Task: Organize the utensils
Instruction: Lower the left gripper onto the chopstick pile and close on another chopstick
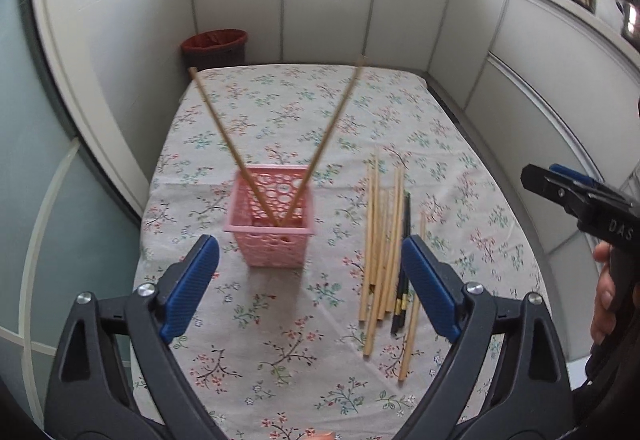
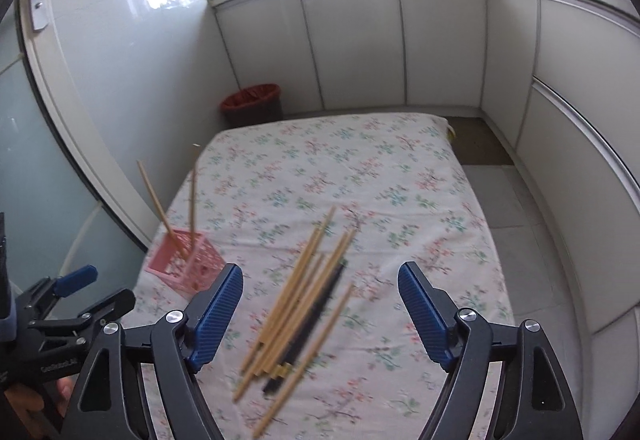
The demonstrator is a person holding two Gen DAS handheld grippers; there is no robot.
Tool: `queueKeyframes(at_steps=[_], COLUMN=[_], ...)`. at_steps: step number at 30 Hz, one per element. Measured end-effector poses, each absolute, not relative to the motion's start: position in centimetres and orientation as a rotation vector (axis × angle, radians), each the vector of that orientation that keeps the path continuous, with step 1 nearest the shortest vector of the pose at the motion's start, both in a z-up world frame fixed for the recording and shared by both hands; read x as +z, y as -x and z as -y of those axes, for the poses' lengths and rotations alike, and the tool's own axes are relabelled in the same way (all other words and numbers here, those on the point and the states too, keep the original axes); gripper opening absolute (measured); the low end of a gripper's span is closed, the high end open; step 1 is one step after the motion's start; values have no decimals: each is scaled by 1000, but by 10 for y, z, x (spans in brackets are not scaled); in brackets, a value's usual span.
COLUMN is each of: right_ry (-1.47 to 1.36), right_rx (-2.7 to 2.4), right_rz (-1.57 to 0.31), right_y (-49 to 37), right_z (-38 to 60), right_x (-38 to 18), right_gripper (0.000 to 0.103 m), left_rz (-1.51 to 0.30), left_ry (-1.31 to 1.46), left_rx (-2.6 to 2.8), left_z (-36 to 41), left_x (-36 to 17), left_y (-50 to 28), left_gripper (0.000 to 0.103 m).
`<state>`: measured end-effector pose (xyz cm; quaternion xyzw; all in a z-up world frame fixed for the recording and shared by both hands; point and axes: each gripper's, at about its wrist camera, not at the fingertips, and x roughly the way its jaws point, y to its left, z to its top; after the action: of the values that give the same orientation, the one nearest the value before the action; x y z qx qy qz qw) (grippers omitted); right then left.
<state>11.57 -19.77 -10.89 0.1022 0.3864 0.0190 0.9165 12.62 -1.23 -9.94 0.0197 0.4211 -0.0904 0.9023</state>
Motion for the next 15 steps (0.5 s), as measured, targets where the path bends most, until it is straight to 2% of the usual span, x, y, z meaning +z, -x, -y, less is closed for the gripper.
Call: queueKeyframes(at_steps=[11,14,15], right_ry=[-268,-299,-308], right_rx=[-59,-85,-95], right_rz=[-940,-983,-993], right_y=[-115,-117,-117], right_z=[258,276,282], right_x=[-145,-159,-164], right_gripper=[83,83,83], left_rz=[-979,-1010,-1026], left_ry=[-160,-167,-167], left_rx=[-292,-299,-306], left_z=[87,109,118], left_x=[-127,-138,-143], left_y=[-142,-157,-166], left_gripper=[92,81,73])
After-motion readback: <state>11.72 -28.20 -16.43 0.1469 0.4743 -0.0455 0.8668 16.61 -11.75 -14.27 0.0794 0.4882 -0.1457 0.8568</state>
